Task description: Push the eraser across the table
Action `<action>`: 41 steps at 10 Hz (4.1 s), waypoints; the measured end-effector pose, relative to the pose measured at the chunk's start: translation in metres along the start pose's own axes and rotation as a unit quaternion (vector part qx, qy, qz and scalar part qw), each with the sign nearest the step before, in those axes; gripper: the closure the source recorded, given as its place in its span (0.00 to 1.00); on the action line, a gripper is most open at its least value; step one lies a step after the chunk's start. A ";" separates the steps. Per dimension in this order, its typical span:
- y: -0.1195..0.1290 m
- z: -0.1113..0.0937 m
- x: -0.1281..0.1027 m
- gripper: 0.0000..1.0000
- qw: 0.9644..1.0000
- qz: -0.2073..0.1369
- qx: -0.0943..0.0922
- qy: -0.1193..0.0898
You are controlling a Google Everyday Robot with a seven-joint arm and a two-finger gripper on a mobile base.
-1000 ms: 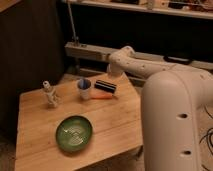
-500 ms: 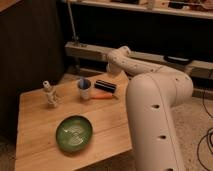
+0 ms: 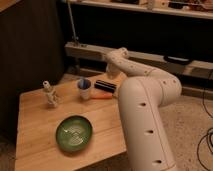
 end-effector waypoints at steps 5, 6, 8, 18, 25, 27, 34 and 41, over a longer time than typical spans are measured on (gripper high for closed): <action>0.002 0.018 0.003 1.00 1.000 0.019 0.007 0.013; 0.005 0.021 0.006 1.00 1.000 0.019 0.002 0.013; 0.003 0.027 0.010 1.00 1.000 0.021 -0.002 0.013; 0.019 0.047 0.020 1.00 1.000 -0.004 -0.009 0.028; 0.037 0.023 0.094 1.00 0.978 -0.088 -0.016 0.188; 0.039 0.019 0.113 1.00 0.973 -0.108 -0.015 0.205; 0.063 0.006 0.151 1.00 0.965 -0.155 -0.054 0.204; 0.069 0.007 0.160 1.00 0.963 -0.161 -0.063 0.207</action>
